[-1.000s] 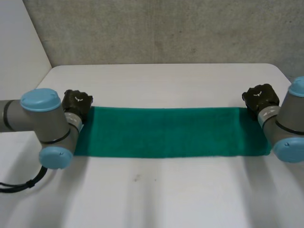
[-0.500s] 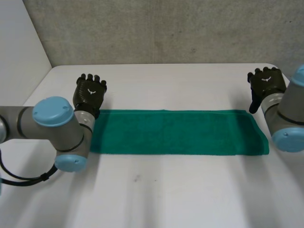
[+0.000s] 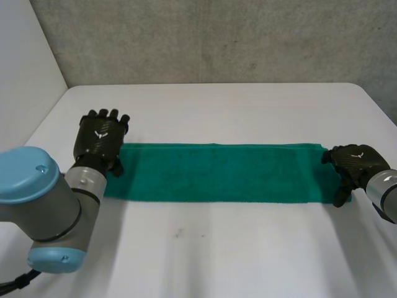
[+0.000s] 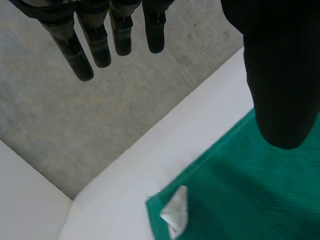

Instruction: Fold the towel.

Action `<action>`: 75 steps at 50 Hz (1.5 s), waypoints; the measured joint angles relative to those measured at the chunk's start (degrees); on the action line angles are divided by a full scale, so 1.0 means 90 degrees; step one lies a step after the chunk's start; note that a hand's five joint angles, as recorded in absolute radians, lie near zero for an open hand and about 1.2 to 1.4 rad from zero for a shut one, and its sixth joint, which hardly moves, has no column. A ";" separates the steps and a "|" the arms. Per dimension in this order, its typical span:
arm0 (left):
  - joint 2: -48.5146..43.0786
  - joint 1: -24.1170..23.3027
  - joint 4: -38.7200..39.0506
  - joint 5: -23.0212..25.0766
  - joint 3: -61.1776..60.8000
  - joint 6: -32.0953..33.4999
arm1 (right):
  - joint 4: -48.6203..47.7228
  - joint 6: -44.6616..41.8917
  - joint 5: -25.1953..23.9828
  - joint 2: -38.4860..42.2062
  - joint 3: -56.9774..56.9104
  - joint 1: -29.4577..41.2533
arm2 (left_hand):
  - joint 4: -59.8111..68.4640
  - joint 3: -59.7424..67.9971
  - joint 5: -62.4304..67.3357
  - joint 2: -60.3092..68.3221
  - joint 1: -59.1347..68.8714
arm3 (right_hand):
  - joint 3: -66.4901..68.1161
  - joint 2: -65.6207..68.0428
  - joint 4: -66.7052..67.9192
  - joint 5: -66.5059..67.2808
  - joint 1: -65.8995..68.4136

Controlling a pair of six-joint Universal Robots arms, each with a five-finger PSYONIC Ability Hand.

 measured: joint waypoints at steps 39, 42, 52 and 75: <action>-0.0065 -0.0026 0.0015 -0.0352 -0.0167 -0.0207 | -0.0679 -0.1793 0.1145 0.0472 -0.1283 -0.1195 | 0.0000 -0.0001 -0.0001 0.0000 0.0000 | 0.5180 0.5226 0.5263 0.5064 0.4162; -0.0062 -0.0010 0.0020 -0.0355 -0.0167 -0.0208 | -0.0666 -0.1880 0.1064 0.0430 -0.1633 -0.0387 | 0.0000 -0.0001 -0.0001 0.0000 0.0000 | 0.5202 0.5226 0.5282 0.5092 0.4178; -0.0049 0.0020 0.0030 -0.0358 -0.0163 -0.0216 | -0.0713 -0.1694 0.0381 0.0617 -0.2640 0.2331 | -0.0010 -0.0001 -0.0001 0.0000 0.0000 | 0.5203 0.5226 0.5283 0.5092 0.4202; -0.0047 -0.0019 0.0034 -0.0330 -0.0149 -0.0226 | -0.0680 -0.0908 0.0495 0.2328 -0.3651 0.4648 | -0.0018 -0.0001 -0.0022 0.0000 0.0000 | -0.0983 -0.0882 -0.0818 -0.0722 -0.0671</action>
